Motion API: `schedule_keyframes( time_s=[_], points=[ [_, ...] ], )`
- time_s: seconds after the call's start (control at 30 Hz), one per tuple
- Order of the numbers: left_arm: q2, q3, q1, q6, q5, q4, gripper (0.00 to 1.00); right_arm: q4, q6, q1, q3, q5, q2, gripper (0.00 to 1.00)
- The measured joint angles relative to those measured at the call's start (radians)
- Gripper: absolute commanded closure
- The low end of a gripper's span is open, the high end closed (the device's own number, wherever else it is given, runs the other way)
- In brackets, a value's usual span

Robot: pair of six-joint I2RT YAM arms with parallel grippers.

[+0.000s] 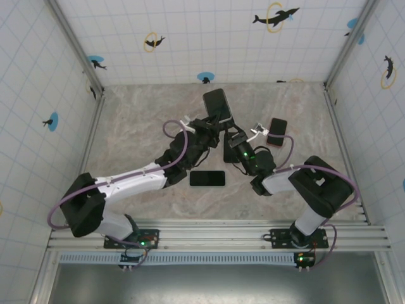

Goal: Take the phone out of the phone case

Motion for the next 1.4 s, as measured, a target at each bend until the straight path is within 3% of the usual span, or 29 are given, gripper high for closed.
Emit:
schedule_keyframes(
  time_s=[0.37,0.9,1.1,1.4],
  points=[
    [-0.075,-0.073,0.023,0.014,0.044,0.000,1.00,0.000,-0.050,0.021,0.002,-0.019,0.014,1.00],
    [0.062,0.021,0.038,0.031,0.042,0.066,1.00,-0.067,-0.143,0.087,0.095,0.205,0.023,1.00],
    [0.042,0.025,0.040,0.054,0.045,0.061,1.00,-0.051,-0.152,0.068,0.103,0.208,0.045,1.00],
    [-0.104,-0.021,0.093,0.064,0.120,-0.012,1.00,-0.084,-0.160,-0.014,0.059,0.202,0.028,1.00]
  ],
)
